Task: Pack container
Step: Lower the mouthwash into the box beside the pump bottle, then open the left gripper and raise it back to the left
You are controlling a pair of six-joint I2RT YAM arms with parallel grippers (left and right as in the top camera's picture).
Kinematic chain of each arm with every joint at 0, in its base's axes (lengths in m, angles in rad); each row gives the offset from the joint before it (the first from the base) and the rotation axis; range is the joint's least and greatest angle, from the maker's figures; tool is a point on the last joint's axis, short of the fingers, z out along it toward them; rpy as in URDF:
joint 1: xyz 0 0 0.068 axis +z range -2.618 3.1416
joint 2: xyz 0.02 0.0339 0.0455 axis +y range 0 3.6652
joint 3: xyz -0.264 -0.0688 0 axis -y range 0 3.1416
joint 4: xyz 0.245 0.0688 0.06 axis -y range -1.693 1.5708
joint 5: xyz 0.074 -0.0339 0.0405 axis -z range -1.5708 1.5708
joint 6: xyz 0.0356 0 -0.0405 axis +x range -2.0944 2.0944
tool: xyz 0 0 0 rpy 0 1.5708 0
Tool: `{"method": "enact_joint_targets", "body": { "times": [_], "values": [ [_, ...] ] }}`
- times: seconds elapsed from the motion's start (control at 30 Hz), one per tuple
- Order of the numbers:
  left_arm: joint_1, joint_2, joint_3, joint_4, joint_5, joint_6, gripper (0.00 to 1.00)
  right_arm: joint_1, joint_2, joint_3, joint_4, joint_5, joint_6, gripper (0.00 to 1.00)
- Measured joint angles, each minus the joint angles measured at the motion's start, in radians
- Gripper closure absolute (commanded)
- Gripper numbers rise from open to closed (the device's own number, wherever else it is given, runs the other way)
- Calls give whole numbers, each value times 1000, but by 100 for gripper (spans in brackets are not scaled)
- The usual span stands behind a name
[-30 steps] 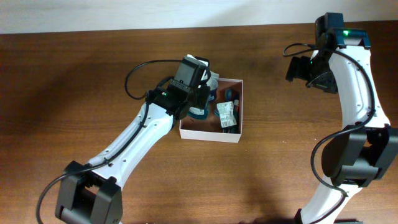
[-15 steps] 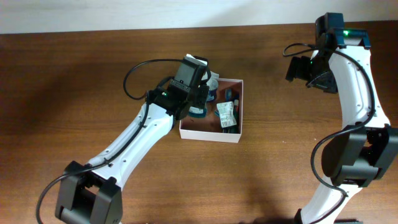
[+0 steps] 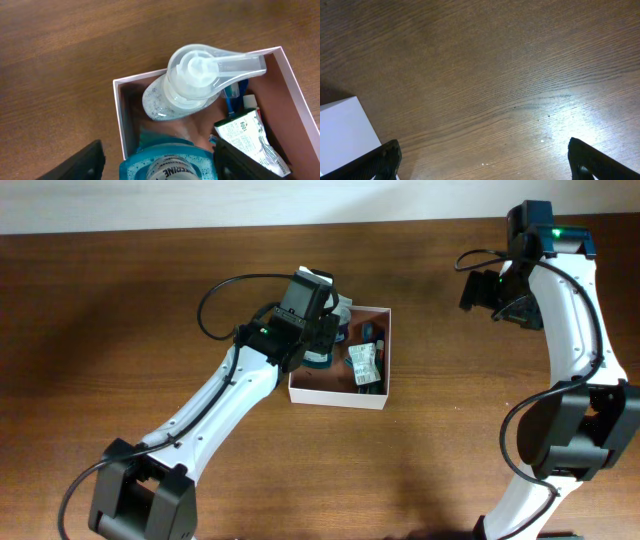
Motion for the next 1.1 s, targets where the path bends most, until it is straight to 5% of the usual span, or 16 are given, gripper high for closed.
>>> {"method": "enact_joint_targets", "body": {
  "times": [0.4, 0.7, 0.9, 1.1],
  "values": [
    [23, -61, 181, -28, -38, 0, 28, 0, 0, 0, 0, 0, 1, 2],
    [307, -148, 231, -248, -211, 0, 16, 0, 0, 0, 0, 0, 0, 2],
    [448, -145, 229, -266, -232, 1, 1, 0, 0, 0, 0, 0, 0, 2],
    [566, -145, 229, -275, -237, 3, 1, 0, 0, 0, 0, 0, 1, 2]
  ]
}}
